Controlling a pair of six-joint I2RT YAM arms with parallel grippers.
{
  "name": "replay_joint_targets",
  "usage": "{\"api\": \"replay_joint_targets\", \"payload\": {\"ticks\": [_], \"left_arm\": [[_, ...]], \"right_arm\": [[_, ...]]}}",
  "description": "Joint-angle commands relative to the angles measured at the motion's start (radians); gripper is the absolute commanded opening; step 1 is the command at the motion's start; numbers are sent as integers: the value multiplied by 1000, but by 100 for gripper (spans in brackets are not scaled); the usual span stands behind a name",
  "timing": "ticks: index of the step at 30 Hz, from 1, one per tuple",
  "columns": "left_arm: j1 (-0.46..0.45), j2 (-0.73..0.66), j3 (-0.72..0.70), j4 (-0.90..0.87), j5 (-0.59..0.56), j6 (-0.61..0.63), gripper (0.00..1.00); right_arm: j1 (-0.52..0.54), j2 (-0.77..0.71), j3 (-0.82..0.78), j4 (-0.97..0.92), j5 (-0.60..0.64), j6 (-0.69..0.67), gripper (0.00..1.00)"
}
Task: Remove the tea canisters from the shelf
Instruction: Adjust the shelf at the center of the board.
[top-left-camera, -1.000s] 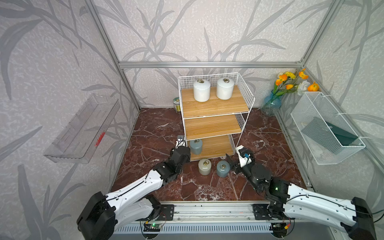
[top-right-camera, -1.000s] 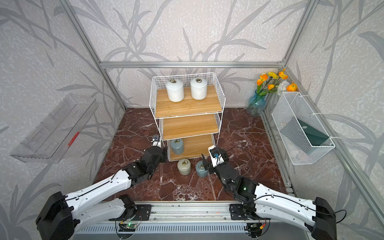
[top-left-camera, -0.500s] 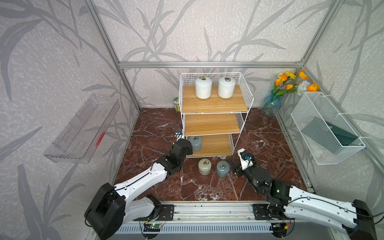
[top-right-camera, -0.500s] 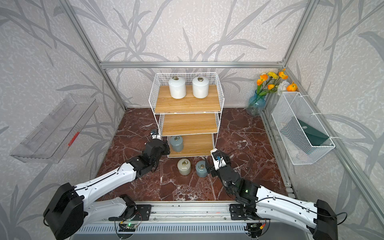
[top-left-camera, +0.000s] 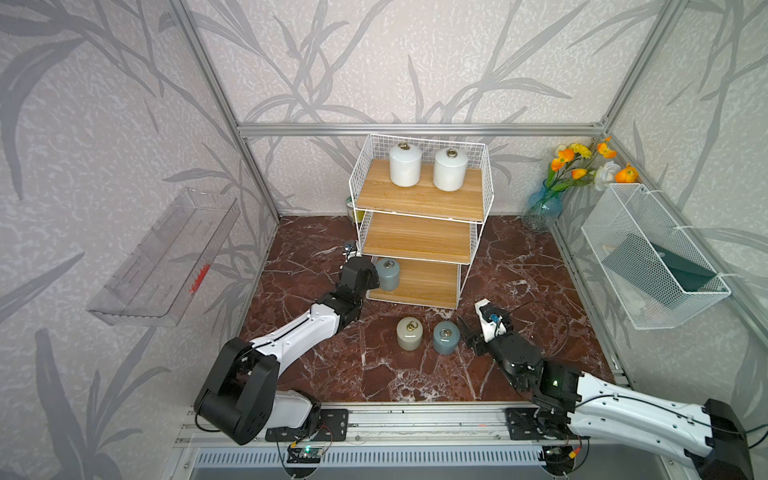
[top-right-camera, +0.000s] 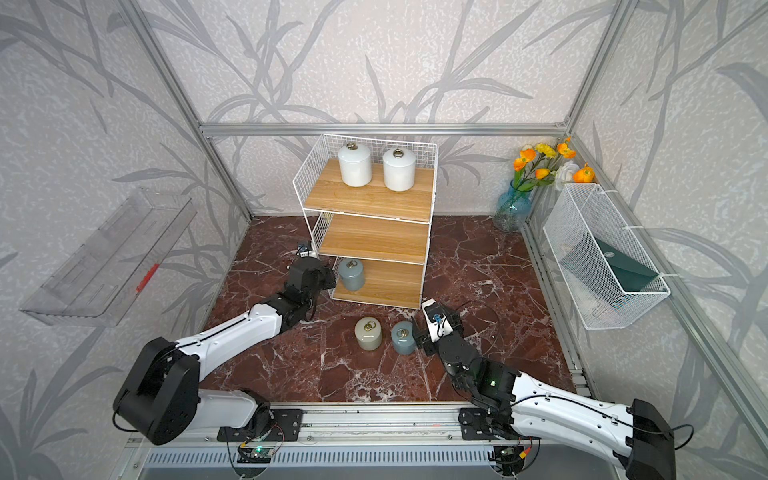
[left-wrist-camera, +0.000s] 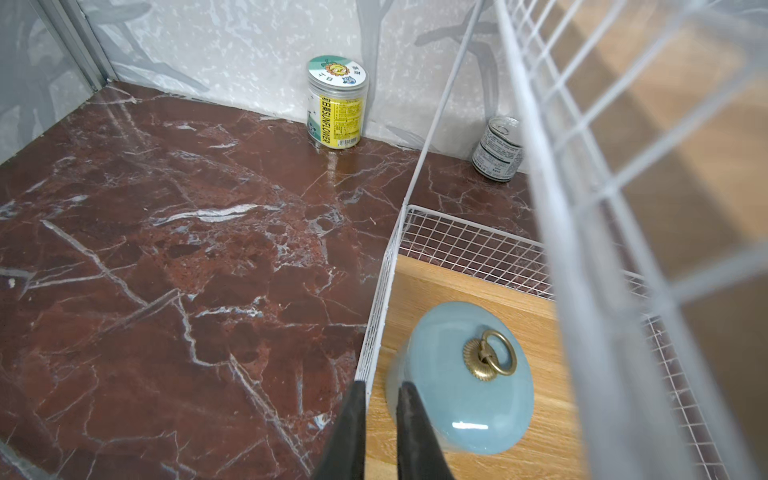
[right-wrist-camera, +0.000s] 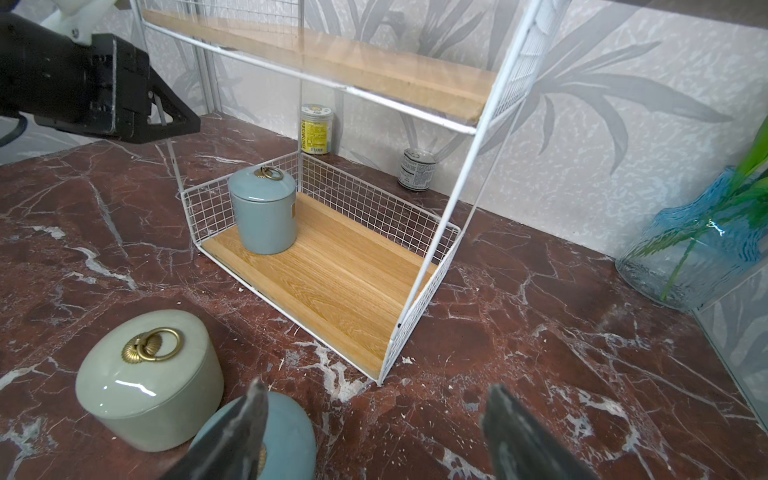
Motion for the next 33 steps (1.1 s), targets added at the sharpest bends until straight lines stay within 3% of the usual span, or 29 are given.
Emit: {"api": "replay_joint_targets", "payload": {"ticks": [1, 3, 7, 9, 14, 20, 27, 30, 33], "left_arm": [[22, 40, 38, -40, 30, 191, 10], [31, 45, 43, -56, 38, 188, 14], [30, 20, 46, -106, 68, 178, 56], [28, -15, 29, -125, 85, 172, 66], [-1, -206, -105, -115, 117, 143, 70], [-206, -416, -242, -148, -6, 130, 65], [-288, -347, -355, 29, -103, 131, 63], [-286, -278, -399, 203, -178, 140, 71], [-285, -182, -379, 293, -160, 183, 73]], "right_arm": [[2, 4, -9, 7, 16, 9, 81], [3, 2, -7, 7, 16, 5, 81], [3, -8, -6, 0, 17, 0, 81], [2, -13, -6, -5, 11, 1, 81], [2, -21, -4, -23, -6, 15, 81], [3, -17, 0, -28, -17, 20, 81], [2, -38, -7, -42, -19, 39, 82], [4, -45, -8, -60, -13, 39, 82], [3, -53, -10, -70, -7, 38, 82]]}}
